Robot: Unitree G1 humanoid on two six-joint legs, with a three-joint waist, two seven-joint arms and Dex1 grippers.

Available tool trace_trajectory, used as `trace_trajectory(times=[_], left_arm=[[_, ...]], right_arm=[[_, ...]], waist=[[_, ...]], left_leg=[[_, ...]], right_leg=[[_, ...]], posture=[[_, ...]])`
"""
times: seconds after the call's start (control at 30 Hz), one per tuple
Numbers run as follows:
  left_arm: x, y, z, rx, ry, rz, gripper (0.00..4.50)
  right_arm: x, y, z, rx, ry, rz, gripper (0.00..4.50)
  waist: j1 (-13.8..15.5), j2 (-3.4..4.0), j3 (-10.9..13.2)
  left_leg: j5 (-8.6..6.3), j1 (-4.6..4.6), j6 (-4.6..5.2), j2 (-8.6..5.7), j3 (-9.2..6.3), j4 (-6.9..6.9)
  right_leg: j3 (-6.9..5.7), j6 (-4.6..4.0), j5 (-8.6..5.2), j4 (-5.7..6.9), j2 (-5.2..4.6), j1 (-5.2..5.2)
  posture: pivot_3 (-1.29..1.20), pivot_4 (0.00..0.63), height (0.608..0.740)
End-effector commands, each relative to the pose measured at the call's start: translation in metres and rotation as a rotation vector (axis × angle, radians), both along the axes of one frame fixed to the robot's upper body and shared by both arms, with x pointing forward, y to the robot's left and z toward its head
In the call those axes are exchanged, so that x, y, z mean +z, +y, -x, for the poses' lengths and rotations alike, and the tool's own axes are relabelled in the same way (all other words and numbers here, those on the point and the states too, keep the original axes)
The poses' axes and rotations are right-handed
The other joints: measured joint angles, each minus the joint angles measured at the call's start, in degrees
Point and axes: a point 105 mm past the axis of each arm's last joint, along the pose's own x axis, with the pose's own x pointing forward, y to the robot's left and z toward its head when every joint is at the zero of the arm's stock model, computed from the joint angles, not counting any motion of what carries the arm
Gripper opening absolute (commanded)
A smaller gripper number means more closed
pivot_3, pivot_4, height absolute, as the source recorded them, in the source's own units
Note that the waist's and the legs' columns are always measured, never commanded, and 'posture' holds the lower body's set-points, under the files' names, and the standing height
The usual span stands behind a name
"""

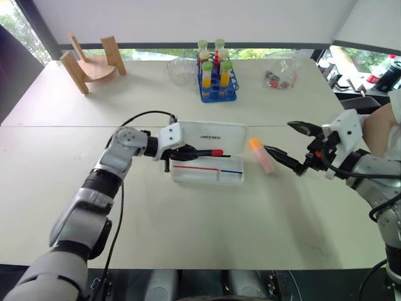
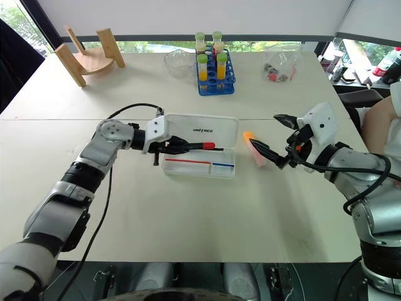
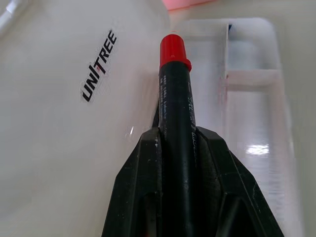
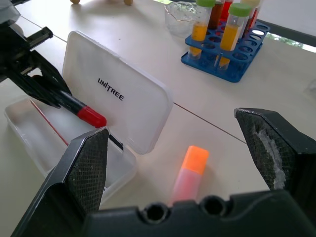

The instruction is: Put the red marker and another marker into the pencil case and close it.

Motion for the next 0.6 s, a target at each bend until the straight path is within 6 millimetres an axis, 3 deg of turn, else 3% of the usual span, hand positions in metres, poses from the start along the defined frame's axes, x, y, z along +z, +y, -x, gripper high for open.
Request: trace_trajectory(times=[0.03,0.13,0.4,0.5,0.6], left_arm=[[0.002,-0.005,-0.002,-0.063,-0.052,-0.034,0.41],[0.001,-0.008,-0.003,-0.085,-0.055,-0.040,0.41],[0.013,-0.010,-0.005,-0.094,-0.057,0.019,4.34],[0.034,-0.004,0.004,-0.096,-0.001,0.121,4.43],[0.058,0.004,0.021,-0.078,0.095,0.263,4.43]], right_arm=[[0.012,0.002,0.005,-0.003,-0.058,-0.004,4.50],[0.010,0.002,0.007,-0.009,-0.055,-0.008,4.50],[-0.006,-0.003,0.001,-0.070,0.008,0.032,4.50],[-0.021,-0.011,-0.009,-0.142,0.079,0.073,4.50],[-0.031,-0.005,-0.017,-0.151,0.144,0.037,4.50]], waist=[[-0.1,0.00,0.0],[-0.2,-0.01,0.0],[-0.2,-0.01,0.0],[-0.5,-0.01,0.0],[-1.0,0.01,0.0]], left_leg=[[0.00,-0.01,0.00,0.00,0.01,-0.01],[0.00,-0.02,0.01,0.01,0.00,-0.02],[0.02,-0.02,0.03,0.00,0.00,0.03],[0.02,-0.02,0.03,0.01,-0.01,0.02],[0.02,-0.01,0.03,0.05,-0.01,0.00]], right_leg=[[0.00,0.00,0.00,0.00,0.00,-0.02],[0.00,0.00,0.00,0.04,0.01,-0.06],[0.01,0.01,0.00,0.11,0.01,-0.06],[0.01,0.01,0.00,0.13,0.02,-0.07],[0.04,0.00,0.00,0.19,0.03,-0.11]], posture=[[0.00,0.150,0.740],[0.00,0.150,0.740],[0.00,0.150,0.740],[0.00,0.150,0.740],[0.00,0.150,0.740]])
